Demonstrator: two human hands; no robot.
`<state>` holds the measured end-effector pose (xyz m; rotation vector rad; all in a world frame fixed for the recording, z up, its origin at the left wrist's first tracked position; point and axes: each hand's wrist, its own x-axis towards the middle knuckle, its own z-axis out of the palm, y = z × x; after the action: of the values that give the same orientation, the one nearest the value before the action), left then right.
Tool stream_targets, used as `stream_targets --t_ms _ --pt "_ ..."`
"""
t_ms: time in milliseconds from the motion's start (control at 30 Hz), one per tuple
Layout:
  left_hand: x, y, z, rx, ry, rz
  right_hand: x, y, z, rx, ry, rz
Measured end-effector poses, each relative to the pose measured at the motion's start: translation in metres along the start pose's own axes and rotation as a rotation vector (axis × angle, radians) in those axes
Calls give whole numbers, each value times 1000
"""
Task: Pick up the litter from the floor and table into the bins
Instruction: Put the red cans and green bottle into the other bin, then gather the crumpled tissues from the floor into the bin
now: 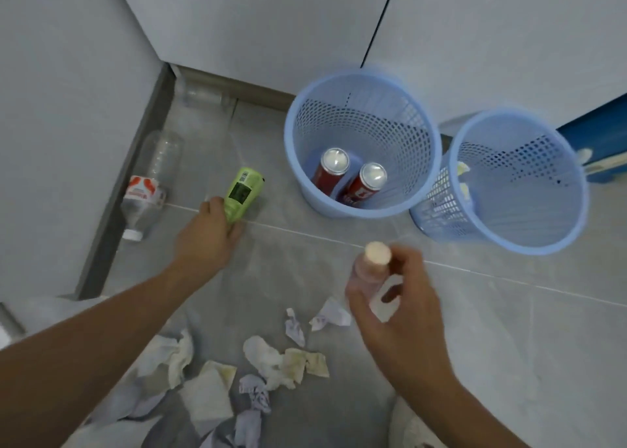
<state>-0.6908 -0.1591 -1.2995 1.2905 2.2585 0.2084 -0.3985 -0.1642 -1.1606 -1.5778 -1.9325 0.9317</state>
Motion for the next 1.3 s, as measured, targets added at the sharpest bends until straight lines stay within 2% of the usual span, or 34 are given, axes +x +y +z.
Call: stream_targets --t_ms 133,200,267,400,500,667,767,867,967,1033,1133,1233,1300 --pt "-42 28 -77 -256 252 83 79 -36 -46 153 187 -17" --pt "-48 59 -118 -353 281 127 119 -43 -56 174 232 -14" --pt "-47 96 -149 -380 232 149 154 -43 -54 161 239 23" --pt "-20 168 -173 -264 123 219 197 -22 -36 139 168 97" --pt "10 201 -164 -174 74 292 215 -3 -26 36 85 135" --pt "53 218 -124 -5 -30 277 221 9 -19 -76 -38 140" --pt "56 216 -109 73 -102 276 186 1 -21 -22 13 13" --pt "30 212 -108 51 9 375 106 -10 -29 21 56 -205" --pt "-35 185 -102 -83 165 445 3 -1 -30 -47 -161 -270" --pt "-91 148 -87 -109 154 390 -54 20 -26 -173 -390 -191" --pt "-169 81 -47 -48 -26 194 -91 57 -11 -372 -594 -9" --pt "-226 20 1 99 -302 -22 -90 84 18 -523 -640 53" --pt "-250 -13 29 217 -388 -151 -82 99 43 -573 -626 58"
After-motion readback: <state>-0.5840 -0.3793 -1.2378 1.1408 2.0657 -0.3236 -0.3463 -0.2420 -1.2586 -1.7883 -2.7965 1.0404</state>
